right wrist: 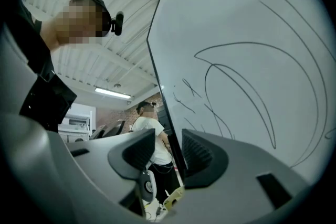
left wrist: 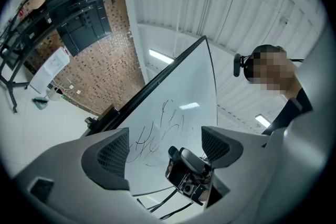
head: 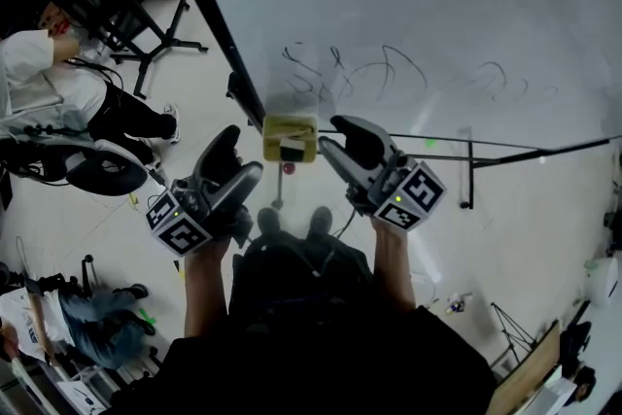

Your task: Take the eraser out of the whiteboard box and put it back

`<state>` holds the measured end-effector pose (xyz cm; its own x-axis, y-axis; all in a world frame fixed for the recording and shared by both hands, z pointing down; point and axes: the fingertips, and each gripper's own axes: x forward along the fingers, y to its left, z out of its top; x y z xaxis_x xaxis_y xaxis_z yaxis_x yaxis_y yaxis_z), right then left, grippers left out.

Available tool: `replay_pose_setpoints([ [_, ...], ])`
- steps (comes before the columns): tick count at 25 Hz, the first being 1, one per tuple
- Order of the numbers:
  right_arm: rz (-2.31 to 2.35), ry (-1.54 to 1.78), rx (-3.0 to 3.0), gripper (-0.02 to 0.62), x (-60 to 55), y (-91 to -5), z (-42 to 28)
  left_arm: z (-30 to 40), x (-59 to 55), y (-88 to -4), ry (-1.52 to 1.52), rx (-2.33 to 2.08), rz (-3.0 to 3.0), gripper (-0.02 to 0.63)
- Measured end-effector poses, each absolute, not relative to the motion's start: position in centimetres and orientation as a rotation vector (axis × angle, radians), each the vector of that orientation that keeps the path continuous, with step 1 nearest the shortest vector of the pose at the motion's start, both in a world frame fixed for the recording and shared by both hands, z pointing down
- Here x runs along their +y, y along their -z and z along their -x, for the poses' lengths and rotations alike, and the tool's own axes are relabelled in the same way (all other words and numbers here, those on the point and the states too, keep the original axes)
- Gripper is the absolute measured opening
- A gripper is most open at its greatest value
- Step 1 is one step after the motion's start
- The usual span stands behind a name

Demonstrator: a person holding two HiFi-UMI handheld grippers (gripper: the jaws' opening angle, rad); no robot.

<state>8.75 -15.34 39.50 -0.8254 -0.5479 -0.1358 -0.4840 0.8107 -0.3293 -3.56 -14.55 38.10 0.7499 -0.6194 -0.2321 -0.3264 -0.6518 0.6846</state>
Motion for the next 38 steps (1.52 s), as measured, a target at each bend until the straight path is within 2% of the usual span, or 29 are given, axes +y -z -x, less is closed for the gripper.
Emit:
replay_pose_setpoints([
  [7, 0.897, 0.459, 2.905, 0.163, -15.9, -43.1, -5.8, 4.8, -15.9, -39.0, 0.603, -0.648, -2.291, 0.428],
  [9, 0.924, 0.471, 2.930, 0.204, -16.0, -44.0, -5.3, 5.2, -16.0, -39.4, 0.602, -0.638, -2.287, 0.428],
  [38, 1.117, 0.532, 3.250, 0.222, -16.3, -55.8, -3.6, 5.2, -15.4, -46.1, 0.516, -0.601, -2.192, 0.428],
])
